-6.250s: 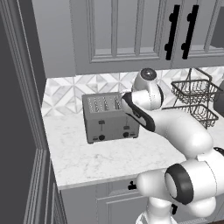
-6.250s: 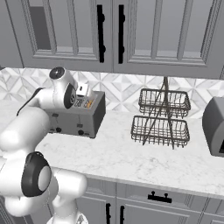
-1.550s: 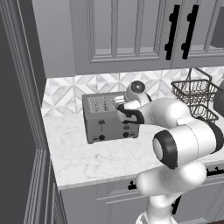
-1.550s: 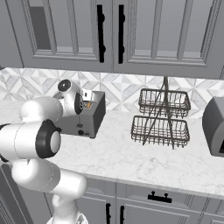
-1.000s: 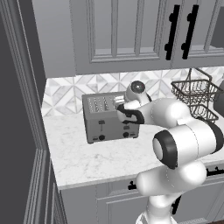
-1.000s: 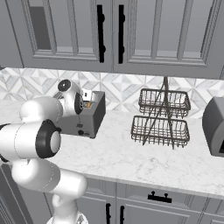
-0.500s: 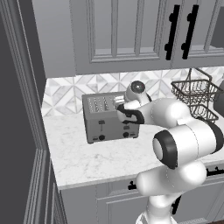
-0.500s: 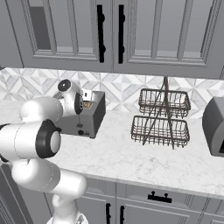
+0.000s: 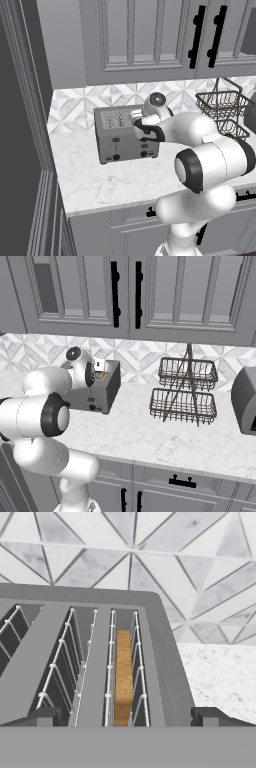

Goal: Start the toaster. Once the lever pops up, take the bread to the plate on the dining counter.

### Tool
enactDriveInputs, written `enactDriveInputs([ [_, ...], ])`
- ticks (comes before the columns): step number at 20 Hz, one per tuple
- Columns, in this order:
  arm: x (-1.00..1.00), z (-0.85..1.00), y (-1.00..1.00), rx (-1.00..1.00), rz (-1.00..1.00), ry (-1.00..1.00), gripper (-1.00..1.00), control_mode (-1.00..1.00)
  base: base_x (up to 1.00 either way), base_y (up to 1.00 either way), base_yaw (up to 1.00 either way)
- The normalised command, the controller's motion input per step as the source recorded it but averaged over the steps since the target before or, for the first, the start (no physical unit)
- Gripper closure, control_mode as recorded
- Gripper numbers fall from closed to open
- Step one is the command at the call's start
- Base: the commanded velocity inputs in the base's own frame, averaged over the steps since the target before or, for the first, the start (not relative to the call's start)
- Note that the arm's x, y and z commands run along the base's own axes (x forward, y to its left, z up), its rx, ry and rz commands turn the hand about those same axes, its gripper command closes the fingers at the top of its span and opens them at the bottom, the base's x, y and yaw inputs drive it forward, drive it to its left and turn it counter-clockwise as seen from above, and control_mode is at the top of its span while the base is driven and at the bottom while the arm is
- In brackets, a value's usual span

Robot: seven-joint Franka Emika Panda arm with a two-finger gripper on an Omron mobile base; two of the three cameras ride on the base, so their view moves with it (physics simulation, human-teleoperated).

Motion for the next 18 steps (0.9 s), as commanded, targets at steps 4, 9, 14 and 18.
enactDriveInputs([
  [4, 0.00, 0.00, 0.00, 0.00, 0.00, 0.00, -1.00, -1.00, 0.00, 0.00, 0.00],
  [9, 0.00, 0.00, 0.00, 0.00, 0.00, 0.00, -1.00, -1.00, 0.00, 0.00, 0.00],
  [14, 0.00, 0.00, 0.00, 0.00, 0.00, 0.00, -1.00, -1.00, 0.00, 0.00, 0.00],
  [18, 0.00, 0.00, 0.00, 0.00, 0.00, 0.00, -1.00, -1.00, 0.00, 0.00, 0.00],
])
